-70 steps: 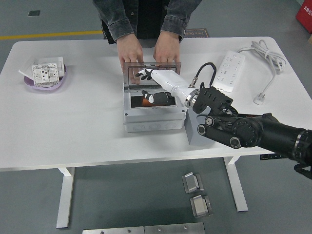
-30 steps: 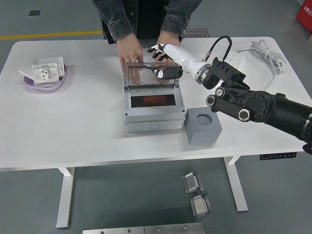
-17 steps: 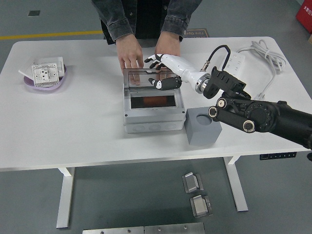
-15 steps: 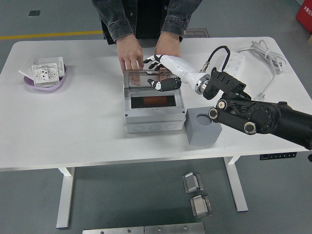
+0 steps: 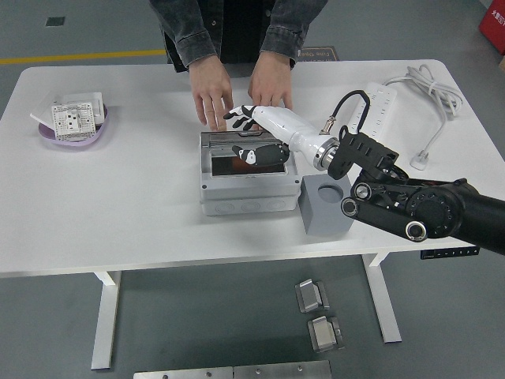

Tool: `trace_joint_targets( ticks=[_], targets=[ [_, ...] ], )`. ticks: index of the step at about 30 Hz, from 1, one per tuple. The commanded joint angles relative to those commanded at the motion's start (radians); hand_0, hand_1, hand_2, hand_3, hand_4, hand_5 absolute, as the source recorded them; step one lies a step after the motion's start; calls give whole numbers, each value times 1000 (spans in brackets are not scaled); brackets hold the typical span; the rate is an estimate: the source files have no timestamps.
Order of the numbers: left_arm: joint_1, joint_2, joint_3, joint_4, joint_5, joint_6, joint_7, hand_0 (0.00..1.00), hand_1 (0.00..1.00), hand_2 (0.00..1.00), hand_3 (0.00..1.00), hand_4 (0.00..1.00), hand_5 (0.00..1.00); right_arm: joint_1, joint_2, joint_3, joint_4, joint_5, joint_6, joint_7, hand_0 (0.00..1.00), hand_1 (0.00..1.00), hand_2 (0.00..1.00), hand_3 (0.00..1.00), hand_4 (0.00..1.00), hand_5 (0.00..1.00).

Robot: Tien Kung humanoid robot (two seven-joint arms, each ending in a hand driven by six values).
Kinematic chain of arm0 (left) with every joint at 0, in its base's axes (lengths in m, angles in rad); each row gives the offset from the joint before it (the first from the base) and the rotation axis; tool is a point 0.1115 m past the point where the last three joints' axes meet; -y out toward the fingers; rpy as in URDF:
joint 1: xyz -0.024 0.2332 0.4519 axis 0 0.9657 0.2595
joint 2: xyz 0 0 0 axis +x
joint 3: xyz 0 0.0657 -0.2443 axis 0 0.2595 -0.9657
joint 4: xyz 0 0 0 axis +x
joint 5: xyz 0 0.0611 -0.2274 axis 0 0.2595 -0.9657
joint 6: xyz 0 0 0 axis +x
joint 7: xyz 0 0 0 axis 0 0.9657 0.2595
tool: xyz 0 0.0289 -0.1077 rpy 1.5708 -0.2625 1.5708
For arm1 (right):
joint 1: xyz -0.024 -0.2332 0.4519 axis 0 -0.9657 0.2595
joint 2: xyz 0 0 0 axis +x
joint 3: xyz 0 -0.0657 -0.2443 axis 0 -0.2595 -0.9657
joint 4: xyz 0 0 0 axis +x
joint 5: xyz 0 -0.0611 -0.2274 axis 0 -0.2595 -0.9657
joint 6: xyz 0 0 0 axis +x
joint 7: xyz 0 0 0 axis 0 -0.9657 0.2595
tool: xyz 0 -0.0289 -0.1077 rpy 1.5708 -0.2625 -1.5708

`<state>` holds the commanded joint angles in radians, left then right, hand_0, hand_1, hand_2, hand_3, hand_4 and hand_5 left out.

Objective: Pick up the cylinder from the cube,place it in the box,flap close box

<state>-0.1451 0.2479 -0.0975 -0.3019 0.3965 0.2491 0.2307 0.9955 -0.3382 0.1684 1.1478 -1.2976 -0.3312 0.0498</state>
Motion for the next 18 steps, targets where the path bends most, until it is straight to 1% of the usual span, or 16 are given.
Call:
trace_joint_targets(
  ticks=[6, 18],
  targets=[
    [3, 0, -3, 0, -1, 1, 0, 614, 577, 572, 661, 708, 261, -44, -13, 24, 34, -17, -2, -11, 743, 686, 743, 844, 647, 307],
    [10, -5, -11, 0, 0, 1, 0, 614, 577, 572, 661, 709, 262, -137, -6, 90, 74, -76, 2, -46, 742, 687, 746, 851, 654, 318]
  ],
)
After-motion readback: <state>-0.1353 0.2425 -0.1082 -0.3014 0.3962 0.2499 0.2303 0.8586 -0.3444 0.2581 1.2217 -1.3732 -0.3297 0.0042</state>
